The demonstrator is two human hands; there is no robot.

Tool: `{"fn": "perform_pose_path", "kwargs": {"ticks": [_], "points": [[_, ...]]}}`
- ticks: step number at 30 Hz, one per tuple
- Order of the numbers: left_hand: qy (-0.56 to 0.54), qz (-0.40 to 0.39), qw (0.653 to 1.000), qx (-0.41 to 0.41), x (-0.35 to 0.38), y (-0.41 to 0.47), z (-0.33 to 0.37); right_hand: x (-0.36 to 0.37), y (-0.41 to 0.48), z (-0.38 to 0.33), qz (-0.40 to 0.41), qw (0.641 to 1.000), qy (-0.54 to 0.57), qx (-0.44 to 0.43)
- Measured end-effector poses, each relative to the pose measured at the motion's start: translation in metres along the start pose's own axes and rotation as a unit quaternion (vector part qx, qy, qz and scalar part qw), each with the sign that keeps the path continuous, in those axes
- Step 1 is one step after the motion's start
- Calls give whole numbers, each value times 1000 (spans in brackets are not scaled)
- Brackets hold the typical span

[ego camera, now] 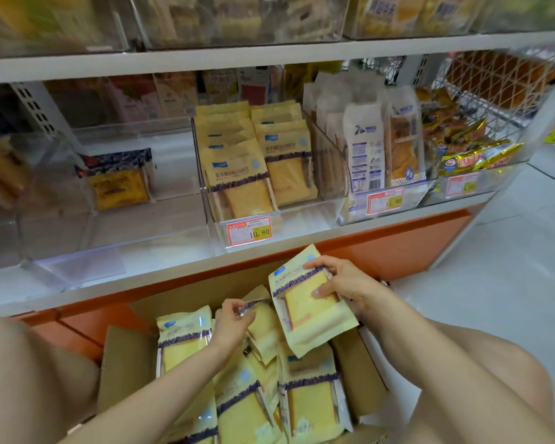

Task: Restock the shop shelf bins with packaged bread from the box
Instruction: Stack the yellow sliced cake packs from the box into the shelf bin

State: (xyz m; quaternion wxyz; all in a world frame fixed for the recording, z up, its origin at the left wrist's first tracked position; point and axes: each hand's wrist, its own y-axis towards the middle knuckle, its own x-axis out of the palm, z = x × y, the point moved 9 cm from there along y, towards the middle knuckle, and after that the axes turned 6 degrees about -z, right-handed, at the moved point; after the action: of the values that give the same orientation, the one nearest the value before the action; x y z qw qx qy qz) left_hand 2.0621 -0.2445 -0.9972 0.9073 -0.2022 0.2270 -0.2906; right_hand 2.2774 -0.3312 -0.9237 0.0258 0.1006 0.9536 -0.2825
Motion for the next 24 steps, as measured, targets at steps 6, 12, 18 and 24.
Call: {"fn": "perform_pose_path", "kwargs": {"ticks": [6,12,18,24], "points": [[113,-58,984,-122,19,16,-32,-11,0,1,23,997,-72,6],[-19,11,989,-144,20,27,-31,-3,4,1,-4,991,-133,14],[-67,29,992,-106,35,32,-25,-1,5,1,-14,987,-161,24],[-125,20,987,-94,46,24,-24,-3,5,2,-8,983,-181,25]]}}
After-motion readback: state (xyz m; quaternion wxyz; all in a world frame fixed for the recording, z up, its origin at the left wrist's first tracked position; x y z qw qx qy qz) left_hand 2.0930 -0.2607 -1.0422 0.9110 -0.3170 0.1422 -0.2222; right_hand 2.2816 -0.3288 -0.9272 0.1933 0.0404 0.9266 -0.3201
